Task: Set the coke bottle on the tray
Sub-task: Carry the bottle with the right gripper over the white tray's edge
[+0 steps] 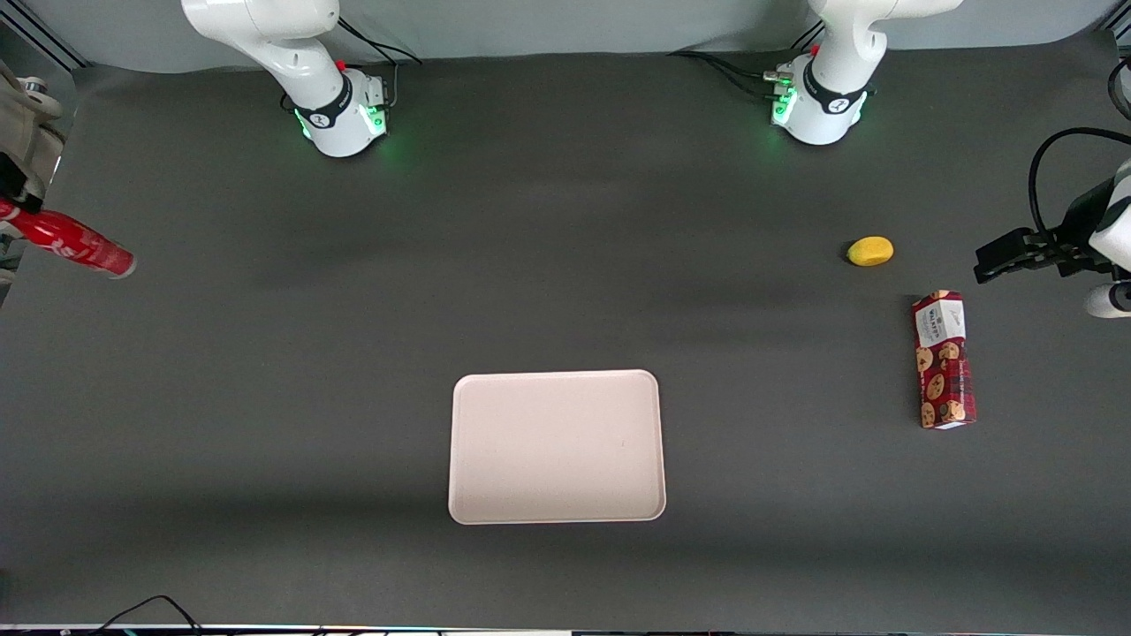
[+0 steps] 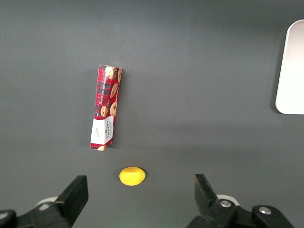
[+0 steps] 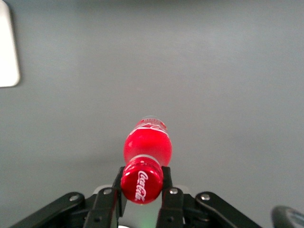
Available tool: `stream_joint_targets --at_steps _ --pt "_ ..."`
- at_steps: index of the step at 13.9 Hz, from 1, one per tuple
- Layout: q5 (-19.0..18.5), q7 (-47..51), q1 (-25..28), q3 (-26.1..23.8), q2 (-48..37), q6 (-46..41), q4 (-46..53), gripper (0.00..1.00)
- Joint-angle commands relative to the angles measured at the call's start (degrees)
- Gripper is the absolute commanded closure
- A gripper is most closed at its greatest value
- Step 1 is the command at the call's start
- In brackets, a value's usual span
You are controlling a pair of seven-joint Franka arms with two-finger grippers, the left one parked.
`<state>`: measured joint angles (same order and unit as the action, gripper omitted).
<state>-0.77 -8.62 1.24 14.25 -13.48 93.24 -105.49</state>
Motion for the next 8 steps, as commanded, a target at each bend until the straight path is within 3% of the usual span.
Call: stream_joint_targets --at_steps 1,5,8 --pt "5.7 12.0 0.1 -8.9 5.0 -1.4 5.8 1.00" --pt "6.2 31.2 1.4 -21.9 15.8 -0.4 17.5 1.00" --pt "5.6 40.9 4.5 -25.1 23.8 3.2 22.9 1.00"
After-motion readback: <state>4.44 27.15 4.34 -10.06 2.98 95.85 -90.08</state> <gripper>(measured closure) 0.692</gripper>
